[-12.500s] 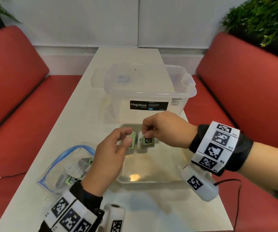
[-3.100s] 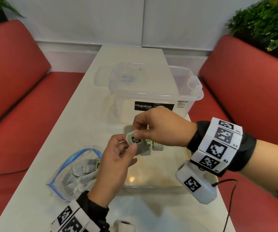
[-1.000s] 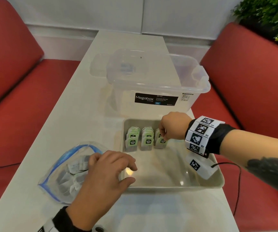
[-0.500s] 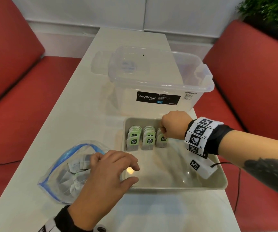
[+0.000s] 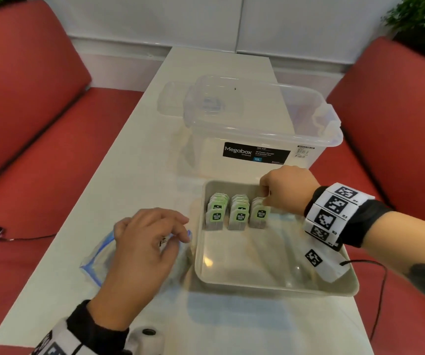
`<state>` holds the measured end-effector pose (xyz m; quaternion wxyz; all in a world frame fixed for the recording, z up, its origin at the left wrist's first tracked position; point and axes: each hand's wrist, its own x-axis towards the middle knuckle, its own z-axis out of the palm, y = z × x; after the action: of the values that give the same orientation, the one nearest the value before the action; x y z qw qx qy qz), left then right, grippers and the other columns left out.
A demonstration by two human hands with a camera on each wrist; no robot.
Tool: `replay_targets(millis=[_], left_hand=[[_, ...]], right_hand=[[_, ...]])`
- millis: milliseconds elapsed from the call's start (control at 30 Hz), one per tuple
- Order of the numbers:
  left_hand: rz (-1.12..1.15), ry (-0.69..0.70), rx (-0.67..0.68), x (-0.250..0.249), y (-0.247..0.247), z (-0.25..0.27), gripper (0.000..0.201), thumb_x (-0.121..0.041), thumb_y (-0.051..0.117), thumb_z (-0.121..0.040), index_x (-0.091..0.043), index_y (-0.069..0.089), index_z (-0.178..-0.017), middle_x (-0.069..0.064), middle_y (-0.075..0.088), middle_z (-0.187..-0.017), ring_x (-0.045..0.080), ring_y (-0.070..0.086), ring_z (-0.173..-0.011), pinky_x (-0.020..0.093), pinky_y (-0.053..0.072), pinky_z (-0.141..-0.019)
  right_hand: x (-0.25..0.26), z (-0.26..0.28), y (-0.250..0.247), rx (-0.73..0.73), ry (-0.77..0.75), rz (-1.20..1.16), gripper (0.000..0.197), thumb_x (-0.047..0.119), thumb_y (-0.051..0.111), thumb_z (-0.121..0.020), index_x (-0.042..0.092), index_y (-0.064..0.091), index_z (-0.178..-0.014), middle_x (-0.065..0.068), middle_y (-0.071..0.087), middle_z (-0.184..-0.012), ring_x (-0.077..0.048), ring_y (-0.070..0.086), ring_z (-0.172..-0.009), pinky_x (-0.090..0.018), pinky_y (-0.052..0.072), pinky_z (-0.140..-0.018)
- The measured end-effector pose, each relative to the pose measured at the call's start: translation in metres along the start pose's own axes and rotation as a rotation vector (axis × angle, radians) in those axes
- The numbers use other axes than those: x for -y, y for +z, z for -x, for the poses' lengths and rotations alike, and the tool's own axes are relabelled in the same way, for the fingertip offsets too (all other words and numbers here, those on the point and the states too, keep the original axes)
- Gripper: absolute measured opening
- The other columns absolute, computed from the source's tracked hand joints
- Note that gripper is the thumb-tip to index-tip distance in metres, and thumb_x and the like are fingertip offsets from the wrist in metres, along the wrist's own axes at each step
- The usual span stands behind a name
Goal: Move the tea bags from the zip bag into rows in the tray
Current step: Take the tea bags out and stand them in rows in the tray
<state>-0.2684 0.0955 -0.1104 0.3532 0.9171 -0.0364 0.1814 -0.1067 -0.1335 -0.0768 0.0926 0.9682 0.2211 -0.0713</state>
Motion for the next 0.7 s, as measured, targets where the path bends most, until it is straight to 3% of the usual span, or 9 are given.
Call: replay_targets(millis=[100,200,267,333,400,467,533,633,700], left_hand=[[-0.156,-0.107,-0.113,0.018,-0.025,-0.003,0.035,-0.009,0.055,-0.066,-0.042,0.048,-0.057,-0.027,0.057,-0.102,-0.003,0.041,-0.1,0.026,0.016,-0.075],[-0.287,-0.276,-0.035,0.038,-0.039,0.006,0.038,-0.002,0.066,-0.07,-0.039,0.06,-0.065,-0.014,0.054,-0.119,0.012,0.033,-0.116,0.034,0.021,-0.082],[-0.31,-0.375,0.066,0.051,-0.04,0.018,0.036,-0.008,0.071,-0.071,-0.042,0.063,-0.077,-0.006,0.049,-0.131,0.022,0.032,-0.125,0.041,0.027,-0.093],[-0.294,-0.386,0.125,0.059,-0.038,0.032,0.039,-0.011,0.072,-0.072,-0.041,0.064,-0.094,0.003,0.048,-0.136,0.028,0.038,-0.126,0.034,0.026,-0.099],[-0.257,-0.404,0.15,0.061,-0.035,0.042,0.047,-0.009,0.071,-0.073,-0.027,0.063,-0.116,0.004,0.046,-0.137,0.026,0.042,-0.123,0.024,0.027,-0.097],[-0.237,-0.4,0.16,0.062,-0.032,0.051,0.06,-0.006,0.069,-0.072,-0.018,0.054,-0.129,0.002,0.045,-0.136,0.023,0.045,-0.12,0.02,0.028,-0.095],[-0.229,-0.373,0.141,0.061,-0.031,0.057,0.068,-0.004,0.069,-0.068,-0.017,0.051,-0.132,0.002,0.046,-0.135,0.022,0.047,-0.117,0.02,0.03,-0.093],[-0.222,-0.359,0.122,0.056,-0.029,0.062,0.075,-0.004,0.072,-0.065,-0.021,0.047,-0.134,-0.001,0.044,-0.135,0.022,0.045,-0.118,0.021,0.031,-0.094],[-0.207,-0.345,0.112,0.052,-0.028,0.065,0.077,-0.005,0.073,-0.063,-0.02,0.047,-0.134,0.001,0.043,-0.136,0.023,0.045,-0.119,0.023,0.032,-0.096]], right_hand=[[0.011,0.009,-0.014,-0.074,-0.015,-0.089,0.007,0.033,0.061,-0.079,0.028,0.065,-0.084,0.007,0.066,-0.085,-0.017,0.052,-0.077,-0.024,0.035,-0.061],[0.032,0.023,-0.032,-0.122,-0.067,-0.181,0.008,0.037,0.063,-0.08,0.03,0.064,-0.082,0.01,0.066,-0.08,-0.014,0.057,-0.077,-0.025,0.039,-0.061],[0.052,0.034,-0.044,-0.155,-0.117,-0.24,0.008,0.038,0.062,-0.081,0.03,0.064,-0.083,0.012,0.065,-0.078,-0.013,0.059,-0.079,-0.026,0.044,-0.064],[0.073,0.045,-0.054,-0.169,-0.153,-0.313,0.008,0.039,0.063,-0.081,0.032,0.063,-0.083,0.014,0.062,-0.075,-0.011,0.056,-0.077,-0.026,0.042,-0.065],[0.096,0.055,-0.059,-0.163,-0.199,-0.382,0.007,0.039,0.063,-0.082,0.033,0.064,-0.085,0.015,0.058,-0.071,-0.009,0.051,-0.073,-0.025,0.036,-0.062],[0.121,0.063,-0.057,-0.167,-0.267,-0.441,0.007,0.036,0.061,-0.083,0.032,0.065,-0.088,0.013,0.06,-0.073,-0.011,0.053,-0.074,-0.025,0.039,-0.063],[0.145,0.069,-0.048,-0.15,-0.318,-0.5,0.011,0.031,0.057,-0.084,0.031,0.066,-0.09,0.008,0.067,-0.081,-0.017,0.06,-0.08,-0.027,0.045,-0.067],[0.18,0.073,-0.025,-0.071,-0.396,-0.453,0.021,0.02,0.05,-0.088,0.024,0.067,-0.099,-0.001,0.068,-0.097,-0.025,0.061,-0.09,-0.028,0.039,-0.066],[0.201,0.072,-0.011,-0.019,-0.46,-0.349,0.025,0.014,0.046,-0.091,0.013,0.064,-0.107,-0.008,0.064,-0.107,-0.028,0.06,-0.097,-0.03,0.036,-0.069]])
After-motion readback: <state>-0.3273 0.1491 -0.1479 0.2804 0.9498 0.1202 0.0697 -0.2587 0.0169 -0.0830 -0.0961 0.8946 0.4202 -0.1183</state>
